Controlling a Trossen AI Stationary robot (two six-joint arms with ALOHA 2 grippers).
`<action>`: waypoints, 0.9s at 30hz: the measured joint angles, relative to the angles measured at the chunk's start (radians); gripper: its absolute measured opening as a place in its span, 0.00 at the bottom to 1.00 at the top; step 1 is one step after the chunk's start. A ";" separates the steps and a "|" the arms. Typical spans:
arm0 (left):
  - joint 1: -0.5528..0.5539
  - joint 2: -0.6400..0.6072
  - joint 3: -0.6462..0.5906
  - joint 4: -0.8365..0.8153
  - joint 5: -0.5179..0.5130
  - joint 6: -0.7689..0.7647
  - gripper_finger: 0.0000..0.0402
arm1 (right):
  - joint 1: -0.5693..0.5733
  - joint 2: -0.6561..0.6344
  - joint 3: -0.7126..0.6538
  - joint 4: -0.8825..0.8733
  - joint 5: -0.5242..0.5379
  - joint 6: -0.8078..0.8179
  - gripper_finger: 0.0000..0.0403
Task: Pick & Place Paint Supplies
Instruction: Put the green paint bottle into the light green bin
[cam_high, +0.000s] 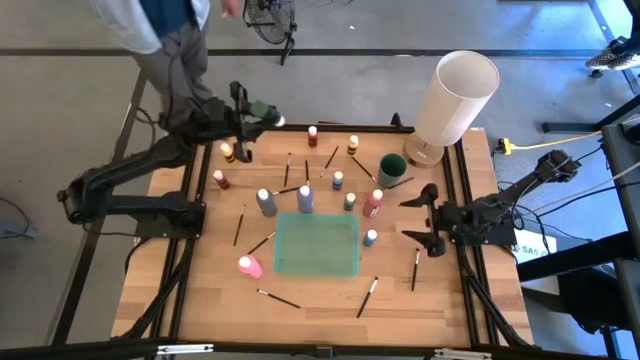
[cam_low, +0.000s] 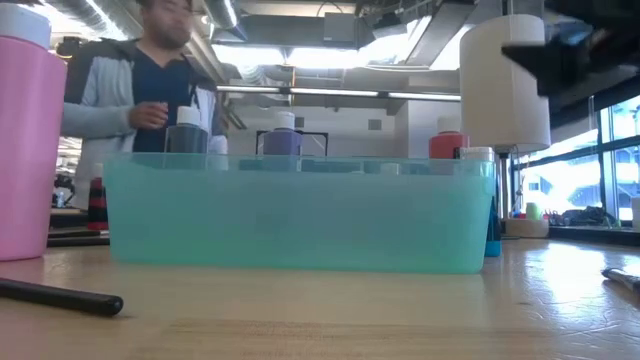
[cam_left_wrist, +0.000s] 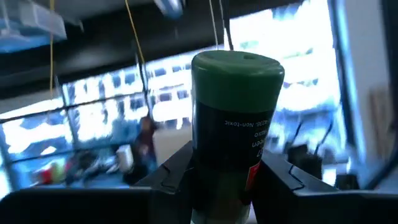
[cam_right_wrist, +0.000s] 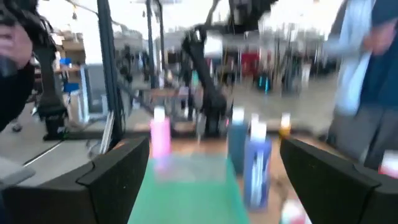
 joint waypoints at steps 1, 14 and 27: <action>-0.007 0.020 -0.030 0.093 0.000 -0.050 0.27 | 0.000 0.008 0.000 0.051 -0.001 -0.056 0.91; -0.304 0.510 -0.135 1.021 -0.074 -0.280 0.27 | 0.000 0.276 0.116 0.316 -0.027 -0.442 0.91; -0.392 0.680 0.067 1.013 0.056 -0.286 0.27 | -0.014 0.732 0.566 0.312 0.291 -0.614 0.85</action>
